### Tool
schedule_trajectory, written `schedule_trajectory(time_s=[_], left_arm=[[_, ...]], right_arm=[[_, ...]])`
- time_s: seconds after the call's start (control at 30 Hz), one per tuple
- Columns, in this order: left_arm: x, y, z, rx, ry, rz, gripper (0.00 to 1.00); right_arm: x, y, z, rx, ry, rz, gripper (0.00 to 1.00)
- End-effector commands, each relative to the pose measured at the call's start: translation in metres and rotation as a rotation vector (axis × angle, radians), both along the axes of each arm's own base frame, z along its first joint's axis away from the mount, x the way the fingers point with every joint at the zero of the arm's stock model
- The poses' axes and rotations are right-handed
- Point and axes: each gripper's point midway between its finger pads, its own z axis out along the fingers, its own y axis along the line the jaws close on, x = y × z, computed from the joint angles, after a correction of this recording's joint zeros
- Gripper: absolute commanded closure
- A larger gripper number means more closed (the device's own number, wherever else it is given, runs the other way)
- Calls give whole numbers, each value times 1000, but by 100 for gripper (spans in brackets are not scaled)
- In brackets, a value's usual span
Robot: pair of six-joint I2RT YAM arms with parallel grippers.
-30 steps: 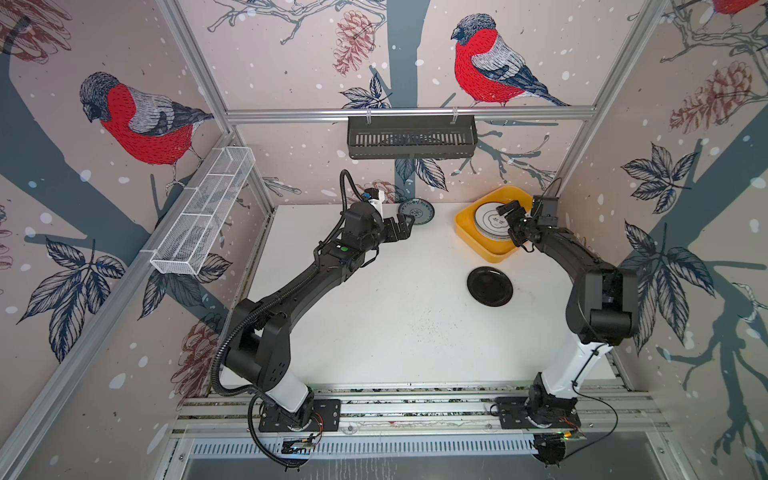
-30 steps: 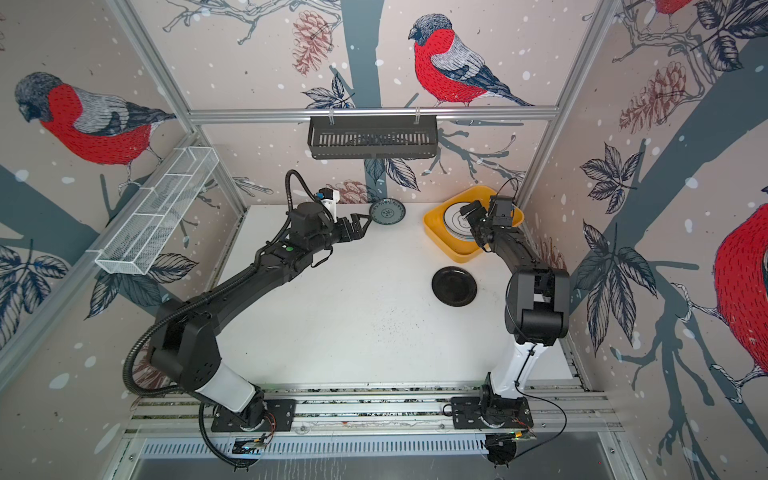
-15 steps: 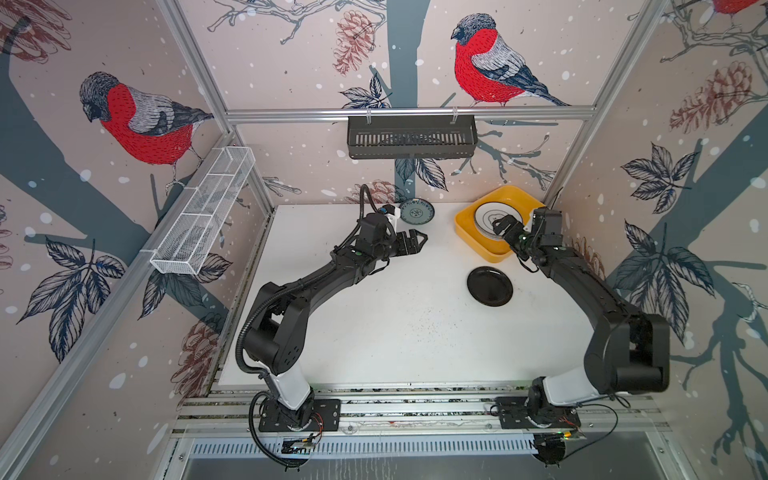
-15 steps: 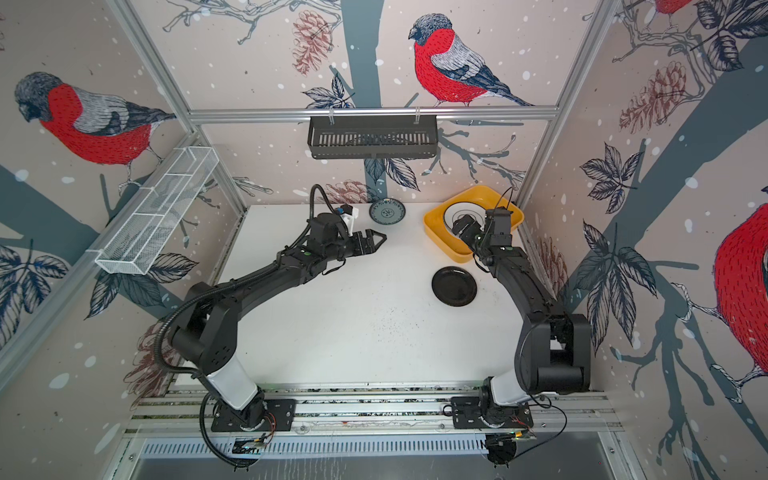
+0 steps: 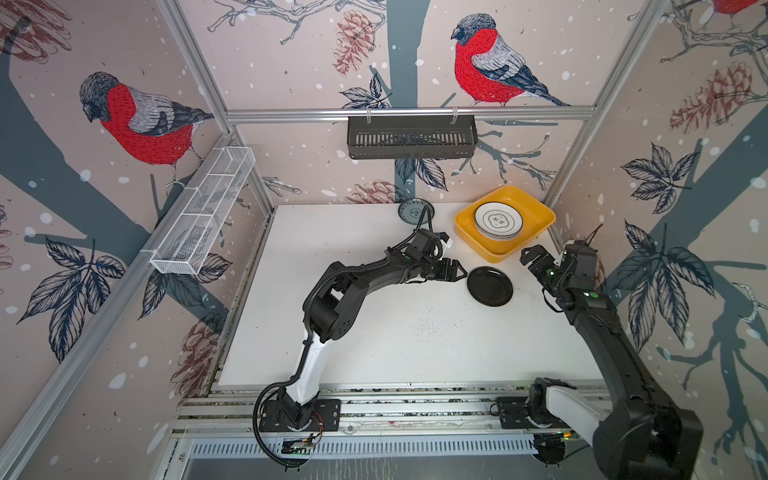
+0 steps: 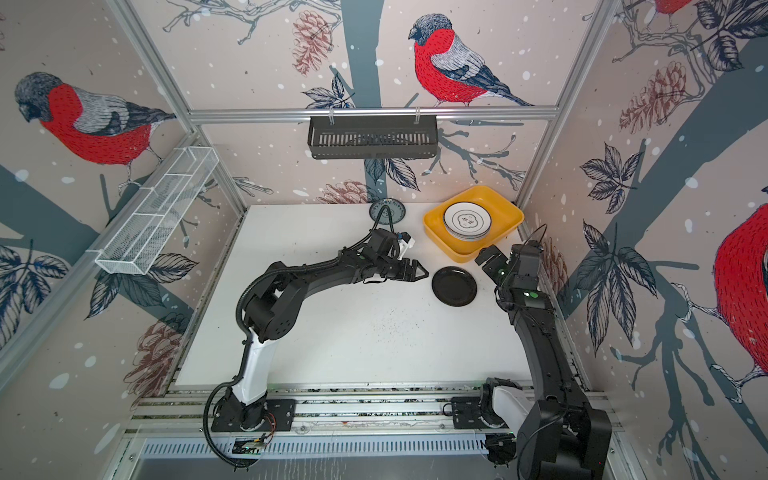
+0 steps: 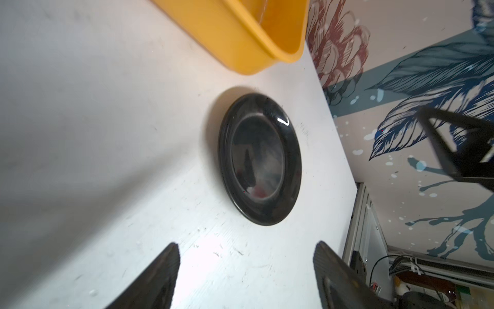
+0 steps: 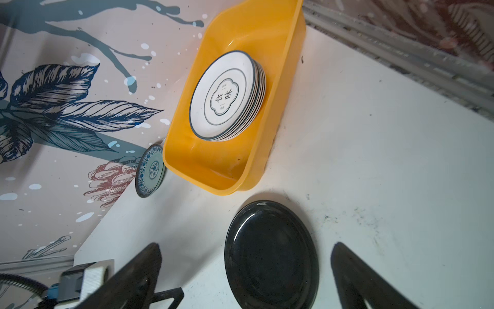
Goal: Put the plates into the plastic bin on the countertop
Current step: 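Withdraw the right gripper from the bin while left gripper grasps the black plate's rim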
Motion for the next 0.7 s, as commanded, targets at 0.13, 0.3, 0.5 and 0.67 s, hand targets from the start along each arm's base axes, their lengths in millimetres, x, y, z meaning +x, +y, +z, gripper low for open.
schedule_trajectory(time_s=[0.13, 0.3, 0.5, 0.67], left_arm=[[-6, -18, -21, 7, 36, -74, 29], [-1, -30, -38, -3, 75, -66, 36], [5, -39, -54, -15, 94, -49, 43], [9, -44, -66, -29, 125, -14, 54]], right_arm=[[-25, -15, 4, -45, 28, -44, 1], [-38, -17, 4, -41, 32, -67, 0], [-49, -19, 6, -44, 42, -87, 1], [-55, -21, 10, -52, 46, -105, 0]])
